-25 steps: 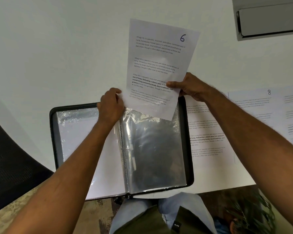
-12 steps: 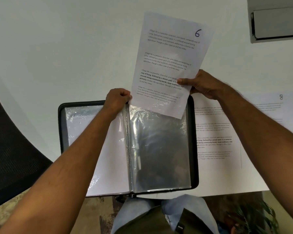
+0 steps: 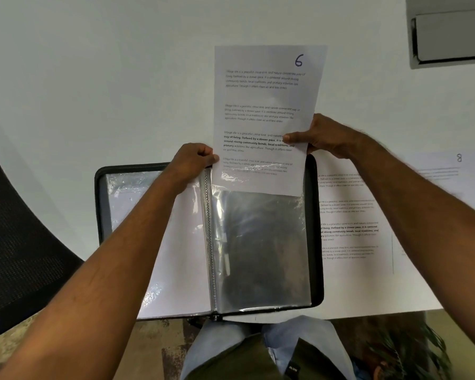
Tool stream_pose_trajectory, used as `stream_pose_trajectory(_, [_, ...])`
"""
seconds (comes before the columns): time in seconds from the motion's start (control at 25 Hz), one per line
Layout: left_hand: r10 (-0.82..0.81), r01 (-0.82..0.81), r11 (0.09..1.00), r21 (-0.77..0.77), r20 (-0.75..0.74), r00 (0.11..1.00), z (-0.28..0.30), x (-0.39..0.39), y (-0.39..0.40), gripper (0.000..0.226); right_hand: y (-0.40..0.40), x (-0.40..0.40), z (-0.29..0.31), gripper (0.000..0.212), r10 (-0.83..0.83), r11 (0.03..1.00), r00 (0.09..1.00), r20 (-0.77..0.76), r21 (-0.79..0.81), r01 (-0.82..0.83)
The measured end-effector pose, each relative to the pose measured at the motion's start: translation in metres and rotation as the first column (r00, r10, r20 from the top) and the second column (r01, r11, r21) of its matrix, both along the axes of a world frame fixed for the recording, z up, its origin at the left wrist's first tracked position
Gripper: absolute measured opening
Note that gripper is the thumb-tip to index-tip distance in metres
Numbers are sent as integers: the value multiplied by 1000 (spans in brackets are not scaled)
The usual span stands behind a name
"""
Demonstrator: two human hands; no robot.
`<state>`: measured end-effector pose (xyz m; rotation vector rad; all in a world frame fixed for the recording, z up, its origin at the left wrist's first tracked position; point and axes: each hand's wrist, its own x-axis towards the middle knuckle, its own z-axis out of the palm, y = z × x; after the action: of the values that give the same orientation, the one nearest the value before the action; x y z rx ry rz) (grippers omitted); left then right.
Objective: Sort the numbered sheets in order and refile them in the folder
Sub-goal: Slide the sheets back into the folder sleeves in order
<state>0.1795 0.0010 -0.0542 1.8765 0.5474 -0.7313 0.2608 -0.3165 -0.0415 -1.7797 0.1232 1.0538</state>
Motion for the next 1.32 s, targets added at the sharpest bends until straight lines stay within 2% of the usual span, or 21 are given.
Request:
stream_pose_trajectory(0.12, [159, -159, 984, -81, -5, 987, -3, -3, -3, 25, 5, -5, -3, 54, 93, 996, 995, -25, 4, -93])
stream_pose_trajectory(0.32, [216, -214, 976, -48, 35, 976, -8, -5, -5, 17, 11, -12, -6, 67, 325, 938, 945, -30, -120, -326])
stream_pose_trajectory(0.4, [201, -200, 980, -20, 45, 979, -11, -5, -5, 21, 13, -12, -1, 61, 298, 948, 954, -8, -112, -297])
stream_pose_trajectory(0.52, [149, -149, 989, -6, 38, 988, -15, -6, -1, 32, 18, -11, 6, 47, 51, 998, 995, 87, -23, -50])
stream_pose_trajectory(0.6, [121, -121, 993, -4, 31, 992, -14, -7, 0, 33, 18, -9, 7, 41, -23, 1000, 993, 118, -12, 24])
stream_pose_trajectory(0.76, [132, -131, 990, -42, 27, 991, -13, -6, 0, 24, 11, -8, 4, 42, 195, 975, 977, 82, -121, -184])
stream_pose_trajectory(0.92, [183, -182, 982, -49, 13, 983, -17, -6, 0, 29, 10, -12, -1, 53, 359, 920, 933, -20, -158, -357])
stream_pose_trajectory(1.0, [177, -176, 983, -42, 15, 984, -17, -6, 1, 25, 13, -13, 0, 49, 341, 926, 940, -17, -167, -339])
stream_pose_trajectory(1.04, [159, -158, 987, -36, 15, 987, -16, -5, 1, 24, 15, -12, 1, 42, 286, 947, 958, 17, -157, -280])
stream_pose_trajectory(1.16, [88, -88, 996, -15, 22, 996, -16, -6, 3, 30, 21, -9, 5, 19, 77, 993, 968, 237, -106, -53])
stream_pose_trajectory(1.24, [49, -49, 999, -10, 14, 999, -13, -7, 2, 33, 25, -5, 7, 23, 62, 994, 950, 306, -104, -31])
stream_pose_trajectory(1.32, [24, -24, 1000, -3, 17, 1000, -14, -8, 3, 31, 28, -3, 10, 29, 139, 986, 936, 323, -134, -101])
